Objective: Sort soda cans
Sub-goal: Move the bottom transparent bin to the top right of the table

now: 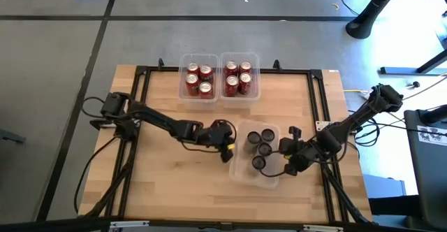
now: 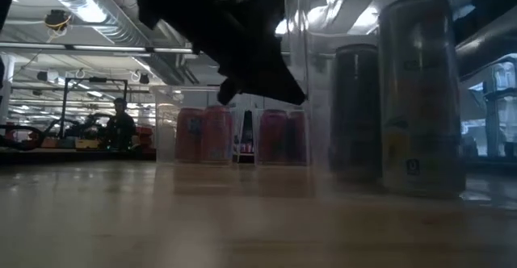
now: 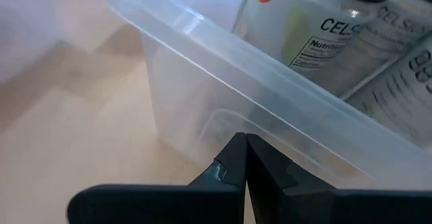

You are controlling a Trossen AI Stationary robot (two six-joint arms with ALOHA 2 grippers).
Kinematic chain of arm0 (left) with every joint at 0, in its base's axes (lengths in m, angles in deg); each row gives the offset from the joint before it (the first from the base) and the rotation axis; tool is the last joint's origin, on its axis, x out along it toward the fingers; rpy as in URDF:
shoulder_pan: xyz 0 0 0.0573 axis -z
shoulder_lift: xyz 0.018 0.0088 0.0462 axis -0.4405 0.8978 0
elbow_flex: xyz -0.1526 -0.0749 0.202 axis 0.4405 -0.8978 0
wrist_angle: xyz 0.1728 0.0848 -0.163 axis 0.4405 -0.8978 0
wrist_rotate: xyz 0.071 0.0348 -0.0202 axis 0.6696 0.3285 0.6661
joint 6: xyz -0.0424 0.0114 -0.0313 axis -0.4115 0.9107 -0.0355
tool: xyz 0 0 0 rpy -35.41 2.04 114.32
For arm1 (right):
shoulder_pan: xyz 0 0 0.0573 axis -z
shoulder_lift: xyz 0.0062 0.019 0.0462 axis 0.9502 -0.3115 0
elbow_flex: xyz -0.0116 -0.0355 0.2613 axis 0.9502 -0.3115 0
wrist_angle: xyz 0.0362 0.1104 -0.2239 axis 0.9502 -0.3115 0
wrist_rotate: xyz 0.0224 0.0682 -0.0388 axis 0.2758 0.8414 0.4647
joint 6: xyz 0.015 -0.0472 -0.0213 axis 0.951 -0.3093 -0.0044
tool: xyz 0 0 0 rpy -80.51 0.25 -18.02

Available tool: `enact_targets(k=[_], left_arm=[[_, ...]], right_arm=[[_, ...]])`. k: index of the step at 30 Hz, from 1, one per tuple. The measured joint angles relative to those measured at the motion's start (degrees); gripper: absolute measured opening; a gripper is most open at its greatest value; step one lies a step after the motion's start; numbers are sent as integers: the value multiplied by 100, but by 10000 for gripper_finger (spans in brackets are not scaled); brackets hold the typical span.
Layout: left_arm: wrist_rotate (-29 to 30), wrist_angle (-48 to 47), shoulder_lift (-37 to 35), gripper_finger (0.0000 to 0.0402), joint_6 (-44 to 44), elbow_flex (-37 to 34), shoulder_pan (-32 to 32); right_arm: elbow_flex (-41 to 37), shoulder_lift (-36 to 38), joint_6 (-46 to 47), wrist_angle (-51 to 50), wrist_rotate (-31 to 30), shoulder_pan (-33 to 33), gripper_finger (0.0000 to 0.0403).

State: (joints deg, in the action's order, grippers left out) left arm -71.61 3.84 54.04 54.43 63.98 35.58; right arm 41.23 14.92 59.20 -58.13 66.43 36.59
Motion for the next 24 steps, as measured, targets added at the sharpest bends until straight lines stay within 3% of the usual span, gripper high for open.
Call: enact_targets(k=[13,24], left_arm=[[-353,1310,427,0,578,2,-506],[-815,1876,1263,0,715,634,-660]], right_arm=[[0,539,1128,-1802,-706,6,1],[-7,1197,1634,-2702,-284,1,1]])
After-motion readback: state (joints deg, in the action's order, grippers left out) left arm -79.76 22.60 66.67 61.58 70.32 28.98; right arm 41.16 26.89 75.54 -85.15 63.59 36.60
